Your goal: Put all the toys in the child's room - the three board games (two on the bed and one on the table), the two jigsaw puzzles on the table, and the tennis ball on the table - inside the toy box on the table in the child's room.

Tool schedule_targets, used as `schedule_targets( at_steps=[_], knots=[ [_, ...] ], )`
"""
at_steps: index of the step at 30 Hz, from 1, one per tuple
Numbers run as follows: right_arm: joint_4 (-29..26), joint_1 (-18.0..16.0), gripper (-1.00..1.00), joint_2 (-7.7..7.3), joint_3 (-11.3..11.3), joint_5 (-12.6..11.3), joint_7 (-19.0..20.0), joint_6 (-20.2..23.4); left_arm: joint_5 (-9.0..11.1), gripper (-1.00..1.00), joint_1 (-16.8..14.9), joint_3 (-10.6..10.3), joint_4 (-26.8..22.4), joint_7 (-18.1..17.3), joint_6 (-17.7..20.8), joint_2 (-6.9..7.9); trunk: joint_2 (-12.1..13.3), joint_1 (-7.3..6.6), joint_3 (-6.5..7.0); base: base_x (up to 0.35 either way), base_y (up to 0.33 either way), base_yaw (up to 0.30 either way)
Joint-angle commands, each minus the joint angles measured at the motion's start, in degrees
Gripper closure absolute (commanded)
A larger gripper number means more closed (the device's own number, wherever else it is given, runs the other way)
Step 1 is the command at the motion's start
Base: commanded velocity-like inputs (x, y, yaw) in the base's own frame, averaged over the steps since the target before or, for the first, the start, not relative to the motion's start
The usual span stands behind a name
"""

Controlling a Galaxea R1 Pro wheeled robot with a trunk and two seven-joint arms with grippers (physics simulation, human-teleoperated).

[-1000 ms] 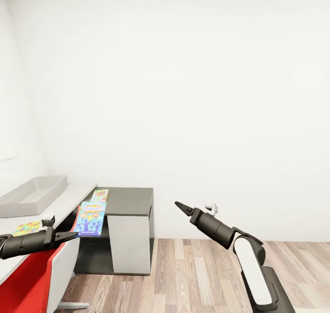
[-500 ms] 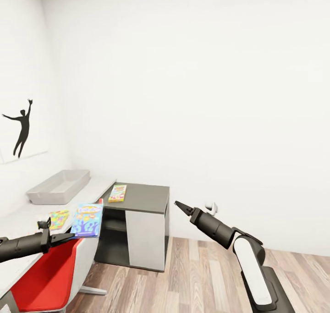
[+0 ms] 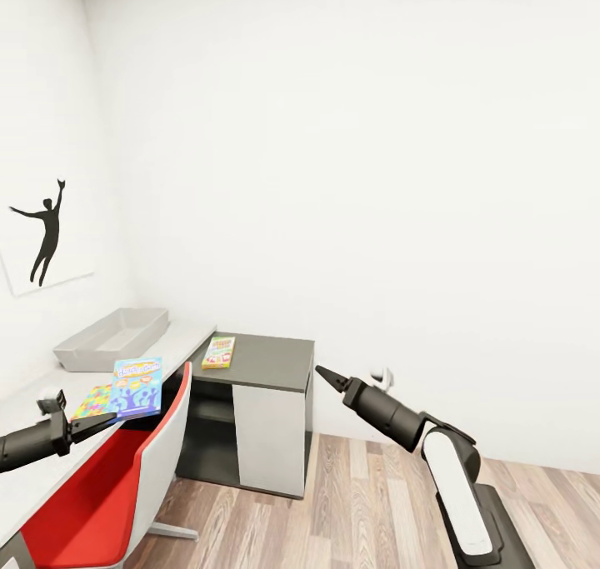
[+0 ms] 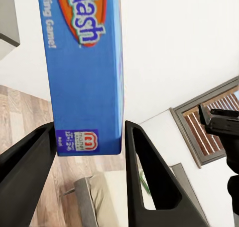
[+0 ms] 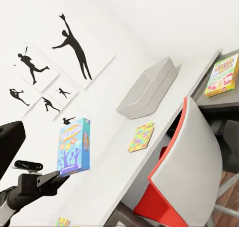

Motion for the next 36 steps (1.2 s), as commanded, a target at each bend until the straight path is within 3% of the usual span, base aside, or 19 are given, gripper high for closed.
schedule_targets(
  at_steps=[1, 2, 4, 6, 7, 8, 10, 13, 15, 20, 23, 26, 36],
  knots=[
    [-0.4, 0.0, -1.0, 0.11, 1.0, 0.2, 0.1, 0.5, 0.0, 1.0, 0.0, 0.0, 0.0, -0.2, 0.6, 0.04, 0.0, 0.02, -0.03, 0.0, 0.0, 0.0],
    [-0.6, 0.0, -1.0, 0.14, 1.8, 0.2, 0.0, 0.6, 0.0, 1.0, 0.0, 0.1, 0.0, -0.2, 0.6, 0.05, 0.0, 0.02, -0.03, 0.0, 0.0, 0.0],
    [-0.9, -0.4, -1.0, 0.22, 5.8, 0.3, -1.9, 1.2, 0.0, 1.0, 0.0, 0.1, 0.0, -0.2, 0.6, 0.02, 0.0, 0.02, -0.03, 0.0, 0.0, 0.0],
    [-1.0, -1.3, -1.0, 0.32, 8.0, 0.3, -6.2, 2.0, 0.0, 1.0, 0.0, 0.1, 0.0, -0.2, 0.6, -0.02, 0.0, 0.02, -0.03, 0.0, 0.0, 0.0],
    [-1.0, -2.3, -1.0, 0.35, 8.9, 0.1, -10.4, 2.8, 0.0, 1.0, 0.0, 0.1, 0.0, -0.2, 0.6, -0.02, 0.0, 0.02, -0.03, 0.0, 0.0, 0.0],
    [-1.1, -3.1, -1.0, 0.28, 9.3, -0.1, -14.8, 3.8, 0.0, 1.0, 0.0, 0.2, 0.0, -0.2, 0.6, -0.01, 0.0, 0.02, -0.03, 0.0, 0.0, 0.0],
    [-1.2, -3.9, -1.0, 0.0, 9.3, -0.5, -20.1, 5.0, 0.0, 1.0, 0.0, 0.2, 0.0, -0.2, 0.6, 0.0, 0.0, 0.02, -0.03, 0.0, 0.0, 0.0],
    [-1.3, -4.5, -1.0, -0.44, 6.3, -1.3, -24.0, 6.5, 0.0, 1.0, 0.0, 0.7, 0.0, -0.2, 0.6, 0.0, 0.0, 0.02, -0.03, 0.013, 0.0, 0.0],
    [-1.3, -4.5, -1.0, -0.56, 4.5, -2.0, -24.2, 8.0, 0.0, 1.0, 0.0, 1.5, 0.0, -0.2, 0.6, 0.02, 0.0, 0.02, -0.03, 0.112, 0.0, 0.0],
    [-1.3, -4.5, -1.0, -0.46, 3.6, -2.5, -22.6, 10.0, -0.2, 1.0, 0.0, 5.4, 0.0, -0.2, 0.7, 0.19, 0.0, 0.02, -0.03, 0.255, 0.0, 0.0],
    [-1.3, -4.5, -1.0, -0.2, 3.7, -2.6, -22.1, 10.1, -0.1, 1.0, 0.0, 7.2, 0.0, -0.2, 0.7, 1.67, 0.0, 0.02, -0.03, 0.193, 0.0, 0.023],
    [-1.3, -4.5, -1.0, 0.16, 4.5, -2.6, -22.0, 9.8, -0.1, 1.0, 0.0, 7.9, -0.1, -0.2, 0.6, 2.49, 0.0, 0.02, -0.03, 0.066, -0.006, 0.185],
    [-1.3, -4.5, -1.0, -0.07, 5.9, -2.5, -22.0, 9.9, 0.0, 1.0, -0.1, 8.0, -0.2, -0.2, 0.6, 2.28, 0.0, 0.02, -0.24, 0.193, -0.144, 0.272]
  ],
)
